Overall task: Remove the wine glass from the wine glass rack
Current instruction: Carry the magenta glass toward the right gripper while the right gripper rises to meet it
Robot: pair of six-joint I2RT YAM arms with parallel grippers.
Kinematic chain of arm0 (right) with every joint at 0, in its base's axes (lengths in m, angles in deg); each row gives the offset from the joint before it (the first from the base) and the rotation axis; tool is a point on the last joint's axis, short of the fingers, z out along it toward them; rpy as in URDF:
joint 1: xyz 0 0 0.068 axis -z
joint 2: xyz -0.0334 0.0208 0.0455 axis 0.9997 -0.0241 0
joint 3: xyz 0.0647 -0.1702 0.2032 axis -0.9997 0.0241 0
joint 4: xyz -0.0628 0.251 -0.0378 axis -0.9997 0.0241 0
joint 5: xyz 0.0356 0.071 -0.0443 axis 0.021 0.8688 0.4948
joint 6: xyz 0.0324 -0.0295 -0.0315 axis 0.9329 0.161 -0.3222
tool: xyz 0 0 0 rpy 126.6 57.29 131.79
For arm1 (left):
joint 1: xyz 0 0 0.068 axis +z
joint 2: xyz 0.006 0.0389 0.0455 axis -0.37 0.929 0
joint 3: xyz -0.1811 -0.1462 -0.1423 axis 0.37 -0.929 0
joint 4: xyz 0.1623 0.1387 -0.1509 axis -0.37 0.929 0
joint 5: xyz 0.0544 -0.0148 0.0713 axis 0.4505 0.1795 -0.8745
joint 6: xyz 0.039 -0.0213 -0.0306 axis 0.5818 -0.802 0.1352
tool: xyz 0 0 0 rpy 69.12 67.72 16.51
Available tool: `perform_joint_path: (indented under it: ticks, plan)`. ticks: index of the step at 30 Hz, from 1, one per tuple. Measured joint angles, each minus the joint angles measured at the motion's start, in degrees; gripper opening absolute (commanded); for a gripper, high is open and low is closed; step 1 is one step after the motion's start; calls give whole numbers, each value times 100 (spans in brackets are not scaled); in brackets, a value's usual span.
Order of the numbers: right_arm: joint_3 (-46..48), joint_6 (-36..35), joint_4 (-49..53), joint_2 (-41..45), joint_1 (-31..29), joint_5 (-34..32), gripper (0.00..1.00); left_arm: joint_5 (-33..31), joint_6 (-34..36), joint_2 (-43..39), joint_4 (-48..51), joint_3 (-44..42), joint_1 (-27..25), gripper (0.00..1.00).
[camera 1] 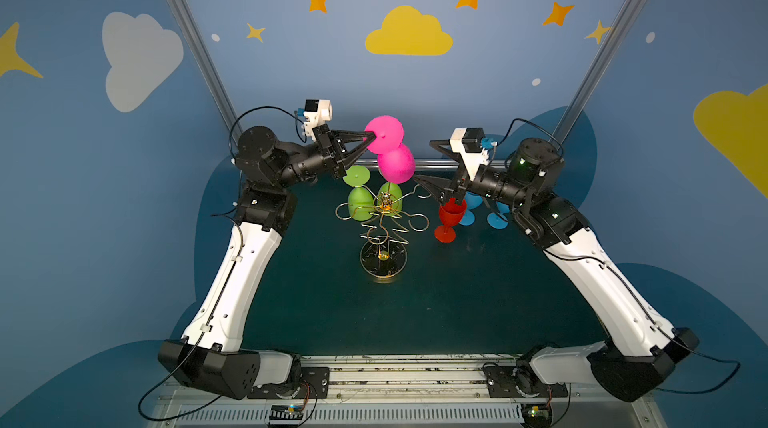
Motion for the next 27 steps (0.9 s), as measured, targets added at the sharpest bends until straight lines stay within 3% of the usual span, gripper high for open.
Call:
perform_joint_path:
  ticks: [16,20,25,27]
  plan:
    - [-472,-197,-35,-962,-125,-190,86,-15,-520,50,-706,-101,-313,3]
    - [-472,-201,-17,-968,-136,-273,78,-59,-616,85,-861,-177,-317,3]
    - [-472,-179,52,-968,-160,-361,61,-118,-684,90,-988,-240,-321,3]
    - [-472,-181,76,-951,-162,-411,53,-129,-680,94,-988,-240,-321,13]
